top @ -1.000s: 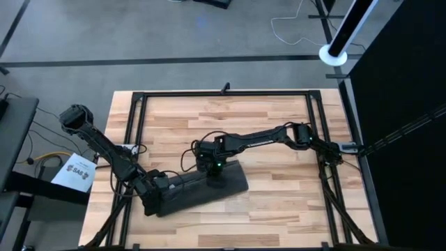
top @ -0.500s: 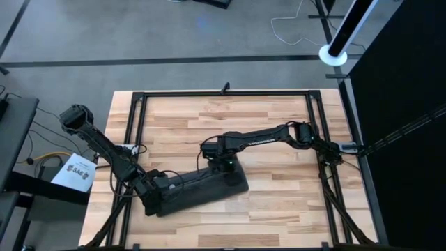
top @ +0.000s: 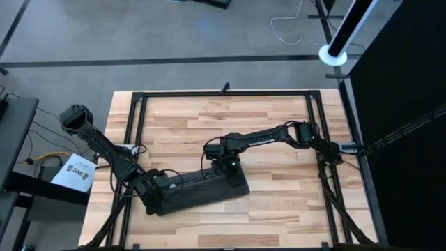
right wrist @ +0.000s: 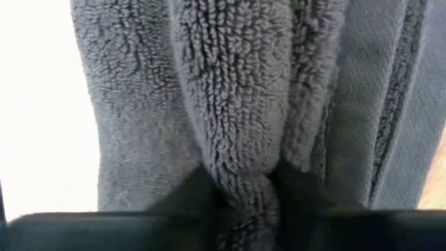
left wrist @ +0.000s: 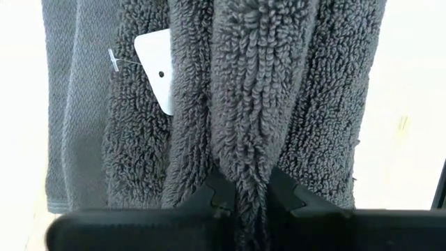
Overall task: Roll towel
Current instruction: Roll the black towel
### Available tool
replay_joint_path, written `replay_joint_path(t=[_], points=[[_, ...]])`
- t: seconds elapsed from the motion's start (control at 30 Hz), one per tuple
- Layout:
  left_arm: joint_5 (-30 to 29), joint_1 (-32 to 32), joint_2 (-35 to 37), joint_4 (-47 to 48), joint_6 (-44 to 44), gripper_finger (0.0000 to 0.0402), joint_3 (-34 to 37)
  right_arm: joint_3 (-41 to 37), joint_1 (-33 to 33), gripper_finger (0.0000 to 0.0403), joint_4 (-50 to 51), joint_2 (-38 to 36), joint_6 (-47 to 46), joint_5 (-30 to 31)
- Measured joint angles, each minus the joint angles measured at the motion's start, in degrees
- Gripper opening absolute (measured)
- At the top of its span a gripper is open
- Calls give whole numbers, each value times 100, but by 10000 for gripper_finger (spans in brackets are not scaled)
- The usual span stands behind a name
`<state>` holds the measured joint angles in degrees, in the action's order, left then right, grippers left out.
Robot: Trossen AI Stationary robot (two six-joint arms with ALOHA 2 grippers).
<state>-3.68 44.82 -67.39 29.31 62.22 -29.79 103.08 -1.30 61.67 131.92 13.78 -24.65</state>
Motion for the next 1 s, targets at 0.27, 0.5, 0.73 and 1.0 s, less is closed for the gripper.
replay_joint_path(t=[0.27,0.5,0.73,1.0], points=[[-47,-4,260,1385,-412,17,-801,-26,45,24,149,-475,-182,-419],[11,98,375,1883,-557,17,-1397,-26,-153,24,238,-1179,-490,-379],[-69,575,356,1291,-541,17,-1531,-370,-804,24,-160,-1259,-612,-1355],[-81,682,351,385,-169,17,-699,-1456,-831,24,-1783,-1251,-1507,-1608]])
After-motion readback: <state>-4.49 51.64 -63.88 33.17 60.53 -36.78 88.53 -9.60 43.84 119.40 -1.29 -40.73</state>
